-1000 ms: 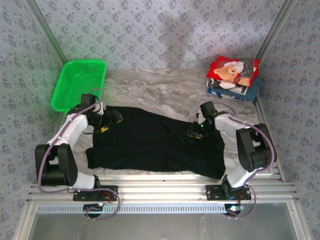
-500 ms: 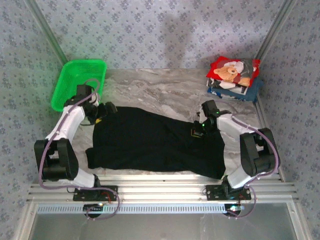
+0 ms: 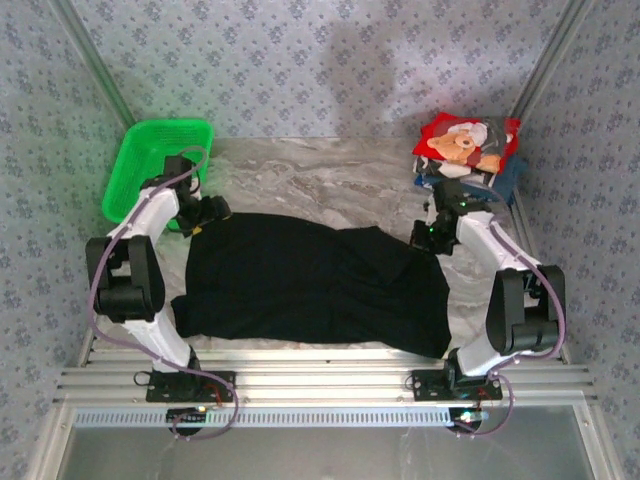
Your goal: Fold and stack the t-shirts
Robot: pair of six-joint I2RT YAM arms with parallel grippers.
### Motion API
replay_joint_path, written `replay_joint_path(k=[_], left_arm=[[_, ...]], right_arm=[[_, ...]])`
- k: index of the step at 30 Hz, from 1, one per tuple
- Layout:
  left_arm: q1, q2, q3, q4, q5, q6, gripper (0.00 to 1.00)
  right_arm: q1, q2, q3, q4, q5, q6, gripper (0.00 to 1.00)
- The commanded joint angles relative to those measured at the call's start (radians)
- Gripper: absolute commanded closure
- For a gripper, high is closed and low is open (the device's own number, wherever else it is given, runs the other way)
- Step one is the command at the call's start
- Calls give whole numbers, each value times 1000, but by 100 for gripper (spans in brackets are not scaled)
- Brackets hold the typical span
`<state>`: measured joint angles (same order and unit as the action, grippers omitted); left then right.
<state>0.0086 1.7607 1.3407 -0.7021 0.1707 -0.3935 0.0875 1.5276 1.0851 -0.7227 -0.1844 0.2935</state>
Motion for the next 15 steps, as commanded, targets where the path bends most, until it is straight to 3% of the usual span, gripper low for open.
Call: replay_joint_path(k=[1, 7, 15], left_arm=[[-17, 25, 56, 18, 0, -19, 20], [-34, 94, 114, 18, -25, -34, 20], [-78, 245, 281, -11, -62, -12, 20]], right_arm=[[-38, 28, 80, -89, 119, -52, 100], [-96, 89, 175, -115, 228, -109, 100], [-100, 168, 243, -93, 230, -135, 100]])
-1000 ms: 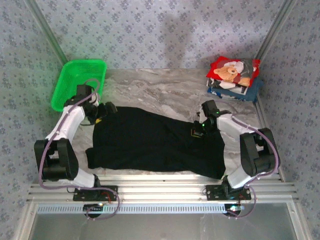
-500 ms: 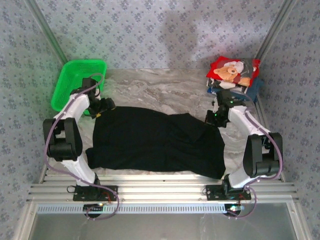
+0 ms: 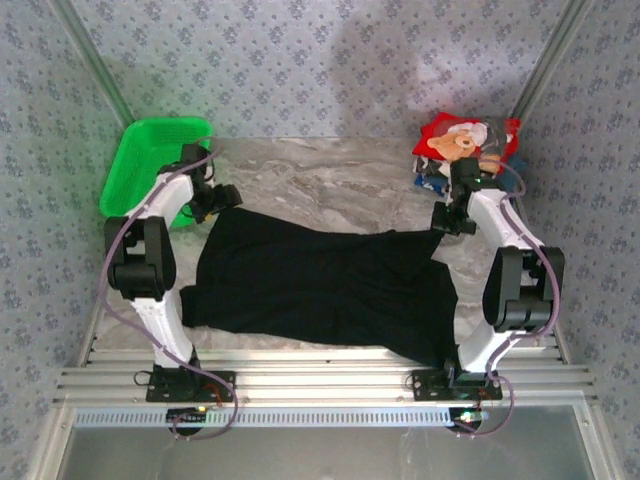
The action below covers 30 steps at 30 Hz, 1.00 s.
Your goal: Fold and stack the t-shirts
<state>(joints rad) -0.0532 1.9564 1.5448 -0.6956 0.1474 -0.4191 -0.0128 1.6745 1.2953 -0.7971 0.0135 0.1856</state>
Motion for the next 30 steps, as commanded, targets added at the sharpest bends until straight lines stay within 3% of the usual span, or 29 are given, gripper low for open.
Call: replay_joint_path(k=[1, 8, 23, 30], left_arm=[[-23, 78, 111, -36, -58, 20, 20], [-33, 271, 308, -157, -180, 61, 28], [-32, 463, 523, -237, -247, 82, 40], [-32, 481, 534, -253, -210, 81, 60]], right_arm=[[3, 28, 36, -14, 27, -28, 100], [40, 57, 49, -12, 11, -22, 100], [77, 54, 66, -33, 16, -12, 100], [84, 38, 57, -55, 15, 0, 100]])
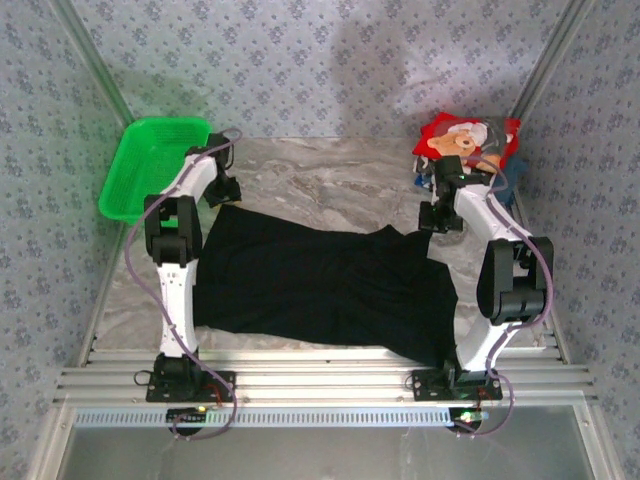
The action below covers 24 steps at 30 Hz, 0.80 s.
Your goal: Fold and stack the t-shirts
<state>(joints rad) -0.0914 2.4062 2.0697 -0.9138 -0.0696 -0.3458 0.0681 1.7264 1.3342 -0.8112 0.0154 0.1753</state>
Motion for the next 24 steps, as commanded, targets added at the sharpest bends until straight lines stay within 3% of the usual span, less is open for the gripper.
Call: replay_joint_path(k=[1, 9, 24], left_arm=[[7, 30, 5, -34, 17, 10, 65], [13, -27, -73, 0, 48, 11, 100], [64, -274, -61, 55, 165, 22, 100]], right_arm=[[3, -17, 16, -44, 14, 12, 100], [1, -29, 15, -47, 25, 24, 100], [-2, -5, 120, 61, -45, 34, 100]])
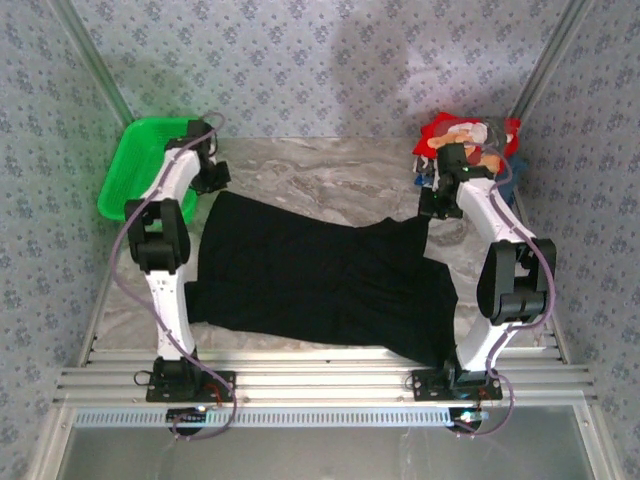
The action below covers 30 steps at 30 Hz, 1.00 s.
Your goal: Fold and stack the t-shirts
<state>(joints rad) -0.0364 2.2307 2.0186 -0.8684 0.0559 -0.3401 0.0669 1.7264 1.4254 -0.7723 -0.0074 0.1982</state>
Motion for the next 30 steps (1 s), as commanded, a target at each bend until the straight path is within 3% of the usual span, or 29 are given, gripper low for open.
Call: replay_joint_path(k=[1, 16, 24, 30], left_arm=[[12, -115, -23, 17, 45, 22, 100], [63, -277, -263, 105, 84, 38, 100], [69, -286, -296, 120, 94, 47, 100], [69, -305, -311, 123, 97, 61, 100]], right_arm=[[0, -7, 30, 24, -25, 8, 100], [13, -203, -42, 38, -48, -67, 100], [2, -161, 71, 34, -56, -154, 100], [51, -119, 159, 49, -90, -193, 100]])
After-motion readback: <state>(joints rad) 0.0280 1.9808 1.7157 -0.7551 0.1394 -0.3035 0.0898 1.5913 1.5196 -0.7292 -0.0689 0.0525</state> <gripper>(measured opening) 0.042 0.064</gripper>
